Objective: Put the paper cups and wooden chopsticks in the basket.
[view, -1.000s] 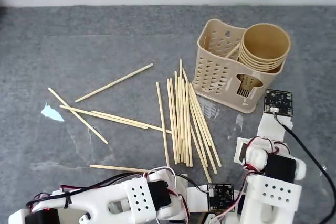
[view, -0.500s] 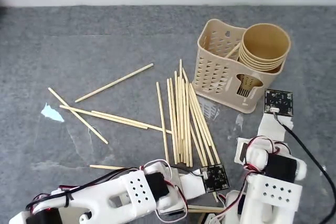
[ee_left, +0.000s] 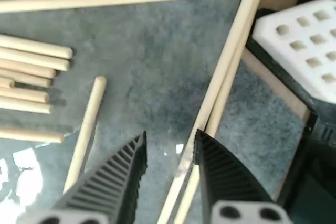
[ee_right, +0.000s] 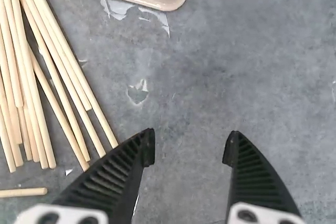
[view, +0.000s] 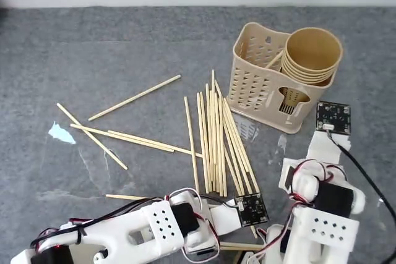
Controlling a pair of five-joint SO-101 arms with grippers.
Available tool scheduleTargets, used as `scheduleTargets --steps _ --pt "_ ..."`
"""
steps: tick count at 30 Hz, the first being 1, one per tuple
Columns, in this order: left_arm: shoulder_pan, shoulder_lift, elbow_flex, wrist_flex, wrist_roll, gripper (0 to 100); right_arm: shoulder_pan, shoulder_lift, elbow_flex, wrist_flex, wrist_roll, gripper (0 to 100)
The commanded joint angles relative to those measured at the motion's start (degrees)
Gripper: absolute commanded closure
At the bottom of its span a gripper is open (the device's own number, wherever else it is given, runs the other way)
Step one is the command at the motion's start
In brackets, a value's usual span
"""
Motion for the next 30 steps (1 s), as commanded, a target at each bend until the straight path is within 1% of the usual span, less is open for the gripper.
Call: scheduleTargets --steps 1,5,12,22,28,30 --pt "0.09 0.18 -1.8 1.14 0.26 86 0.57 -1.01 -3.6 0.57 0.7 77.2" --pt "0.09 -0.26 -1.98 1.23 0.35 86 0.75 -1.01 -3.78 0.04 0.7 77.2" --pt "-0.26 -0.35 -2.15 0.97 0.62 86 9.27 -1.01 -3.78 -1.63 1.05 77.2" --pt "0.0 0.18 -1.8 0.88 0.62 86 16.4 -1.01 -7.74 -1.1 1.14 77.2" --pt "0.0 0.26 -1.27 0.97 0.53 86 16.48 -1.01 -8.09 -1.01 1.14 77.2" --pt "0.0 0.26 -1.01 1.32 0.62 83 16.48 -1.01 -8.09 -1.01 1.14 77.2"
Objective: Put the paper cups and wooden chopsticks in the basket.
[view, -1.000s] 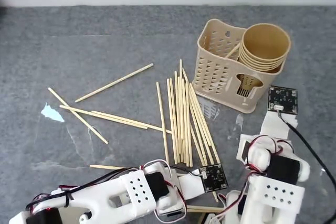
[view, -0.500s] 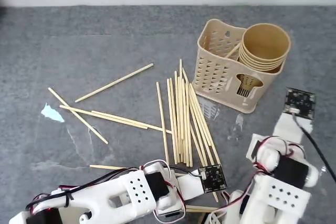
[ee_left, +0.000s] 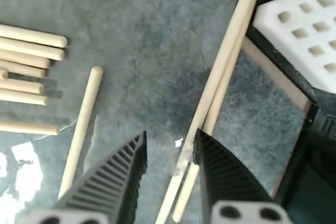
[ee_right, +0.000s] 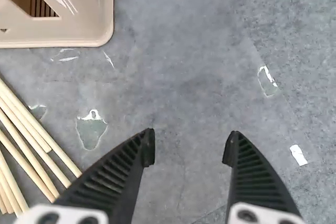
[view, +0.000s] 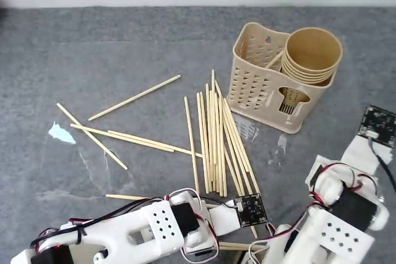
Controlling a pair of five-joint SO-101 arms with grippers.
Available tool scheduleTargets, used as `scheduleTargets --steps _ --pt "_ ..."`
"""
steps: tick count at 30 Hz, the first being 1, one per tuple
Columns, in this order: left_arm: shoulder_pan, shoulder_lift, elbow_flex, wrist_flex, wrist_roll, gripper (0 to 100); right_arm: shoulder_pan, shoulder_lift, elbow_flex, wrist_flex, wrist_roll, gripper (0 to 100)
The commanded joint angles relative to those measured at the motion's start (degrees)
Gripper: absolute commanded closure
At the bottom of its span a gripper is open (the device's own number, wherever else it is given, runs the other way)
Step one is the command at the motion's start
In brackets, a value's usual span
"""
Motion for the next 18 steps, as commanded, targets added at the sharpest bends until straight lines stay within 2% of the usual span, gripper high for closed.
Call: scheduleTargets --steps 1,4,7,13,18 --pt "0.0 0.18 -1.01 0.79 0.62 80 0.66 -1.01 -3.25 -0.31 0.62 77.2" --pt "0.0 0.09 -1.19 1.93 0.7 73 0.57 -1.01 -3.08 -0.31 0.62 77.2" --pt "0.18 0.18 -0.92 2.02 0.7 69 0.57 -1.01 -3.08 -0.31 0.62 77.2" --pt "-0.18 0.26 0.13 0.7 0.7 70 0.57 -1.01 -2.99 -0.04 0.62 77.2" --pt "-0.26 0.26 0.84 -0.18 0.44 79 0.48 -1.01 -3.16 0.84 0.62 77.2"
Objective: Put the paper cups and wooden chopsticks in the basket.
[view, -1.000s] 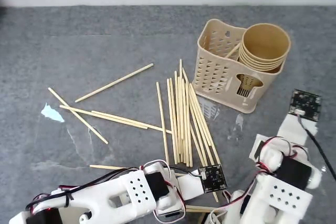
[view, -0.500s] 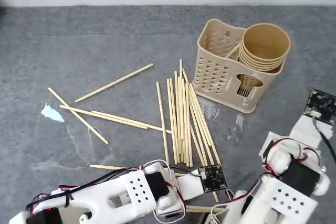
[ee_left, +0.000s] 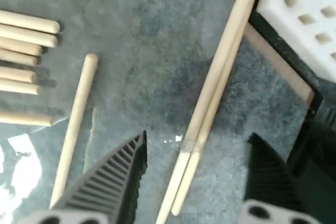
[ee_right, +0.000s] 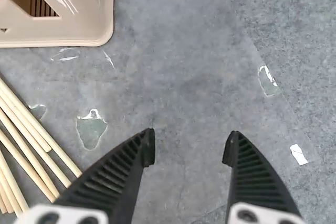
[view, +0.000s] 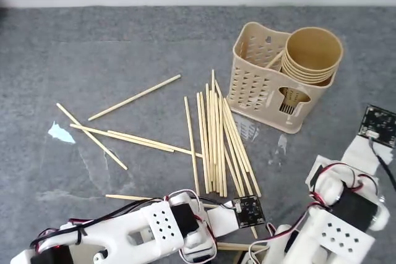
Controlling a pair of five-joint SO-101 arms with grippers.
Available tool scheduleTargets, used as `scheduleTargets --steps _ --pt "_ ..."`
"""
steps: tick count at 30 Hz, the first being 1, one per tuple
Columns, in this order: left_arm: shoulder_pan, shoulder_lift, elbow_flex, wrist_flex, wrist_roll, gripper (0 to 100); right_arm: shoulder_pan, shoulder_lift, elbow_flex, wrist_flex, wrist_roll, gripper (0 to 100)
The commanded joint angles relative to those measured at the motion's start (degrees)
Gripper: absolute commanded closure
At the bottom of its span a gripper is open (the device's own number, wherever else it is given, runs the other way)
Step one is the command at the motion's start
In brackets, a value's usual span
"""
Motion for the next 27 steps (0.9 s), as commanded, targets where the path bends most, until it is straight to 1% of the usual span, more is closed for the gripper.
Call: scheduleTargets --steps 1,13,18,20,24,27 --pt "-0.18 0.26 0.22 -1.58 0.09 81 0.48 -1.01 -3.16 0.75 0.62 77.2" --pt "-0.09 0.35 1.1 -2.99 0.09 91 0.48 -1.01 -3.43 0.75 0.62 77.2" --pt "0.0 0.35 1.1 -2.99 0.0 98 0.48 -1.01 -3.43 0.75 0.62 77.2" --pt "-0.26 0.35 1.1 -2.9 -0.18 99 0.48 -1.01 -3.43 0.66 0.62 77.2" --pt "-3.34 0.26 1.1 -2.64 -3.52 99 0.48 -1.01 -3.43 0.48 0.62 77.2" --pt "-7.65 0.18 1.1 -2.55 -5.89 99 0.48 -1.01 -3.43 0.4 0.62 77.2"
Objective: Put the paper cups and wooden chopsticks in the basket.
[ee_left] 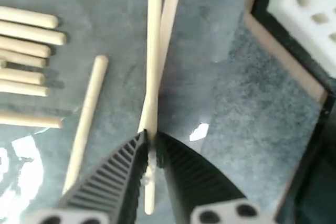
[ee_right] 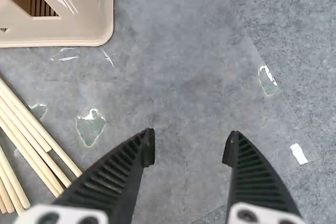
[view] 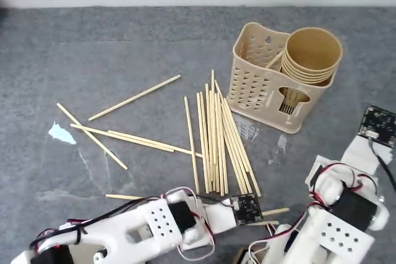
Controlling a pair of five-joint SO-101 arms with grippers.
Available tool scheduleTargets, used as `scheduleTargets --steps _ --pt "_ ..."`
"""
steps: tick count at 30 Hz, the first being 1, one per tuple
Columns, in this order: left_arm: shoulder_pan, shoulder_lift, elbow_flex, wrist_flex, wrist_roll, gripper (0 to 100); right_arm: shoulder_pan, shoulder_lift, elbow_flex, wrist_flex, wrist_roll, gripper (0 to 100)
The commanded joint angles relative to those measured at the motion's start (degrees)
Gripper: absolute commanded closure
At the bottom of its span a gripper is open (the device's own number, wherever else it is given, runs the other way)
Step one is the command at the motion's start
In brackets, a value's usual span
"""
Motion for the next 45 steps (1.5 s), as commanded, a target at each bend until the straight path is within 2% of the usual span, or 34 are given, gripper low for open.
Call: scheduleTargets --steps 1,8,15,19,22,28,33,36,42,45 --pt "-5.19 -0.09 -0.13 -0.44 -2.99 99 0.48 -1.01 -3.43 0.31 0.62 77.2" --pt "-13.1 -0.53 -0.84 1.23 -7.38 99 0.48 -1.01 -3.43 0.22 0.62 77.2" --pt "-14.42 -0.53 -9.01 9.76 -7.47 98 0.4 -1.01 -3.43 0.22 0.62 77.2" --pt "-14.42 -0.53 -14.2 12.48 -7.38 98 -2.15 -1.01 -3.43 0.75 0.35 77.2" --pt "-14.42 -0.53 -14.55 12.48 -7.3 91 -2.95 -1.01 -3.43 0.75 0.26 77.2" --pt "-14.33 -0.26 -14.11 12.48 -2.02 72 -2.95 -1.01 -3.34 0.75 0.44 77.2" --pt "-14.33 0.09 -14.11 12.48 -2.11 70 -2.95 -1.01 -3.34 0.75 0.44 77.2" --pt "-14.33 0.09 -13.49 11.43 -2.11 70 -2.95 -1.01 -3.34 0.75 0.44 77.2" --pt "-14.77 0.09 -7.34 0.88 -1.76 70 -3.21 -1.01 -3.08 0.84 0.35 77.2" --pt "-14.77 0.18 -6.29 -0.79 -1.76 70 -3.21 -1.01 -2.99 0.84 0.44 77.2"
